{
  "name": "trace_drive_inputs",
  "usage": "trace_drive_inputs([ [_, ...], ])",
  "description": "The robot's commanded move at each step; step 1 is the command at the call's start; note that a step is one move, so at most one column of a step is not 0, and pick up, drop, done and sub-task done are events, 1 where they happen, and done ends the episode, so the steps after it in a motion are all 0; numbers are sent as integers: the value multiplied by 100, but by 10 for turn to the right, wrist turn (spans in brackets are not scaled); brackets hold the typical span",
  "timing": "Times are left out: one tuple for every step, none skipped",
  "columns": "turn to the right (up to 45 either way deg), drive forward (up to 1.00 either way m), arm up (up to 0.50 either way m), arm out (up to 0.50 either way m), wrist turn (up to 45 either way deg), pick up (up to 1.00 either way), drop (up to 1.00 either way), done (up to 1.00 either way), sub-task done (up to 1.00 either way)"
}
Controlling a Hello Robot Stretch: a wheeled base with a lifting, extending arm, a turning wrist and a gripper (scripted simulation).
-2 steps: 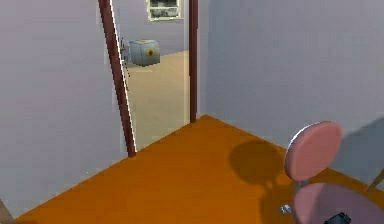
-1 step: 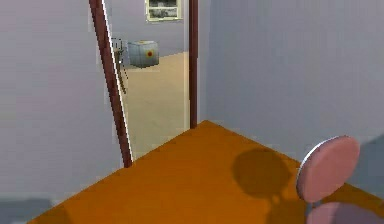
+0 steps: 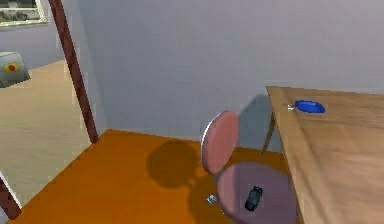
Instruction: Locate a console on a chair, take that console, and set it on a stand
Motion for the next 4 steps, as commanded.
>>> trace_drive_inputs([
  [0, 10, 0, 0, 0, 0, 0, 0, 0],
  [-450, 0, 0, 0, 0, 0, 0, 0, 0],
  [-180, 0, 0, 0, 0, 0, 0, 0, 0],
  [0, 0, 50, 0, 0, 0, 0, 0, 0],
])
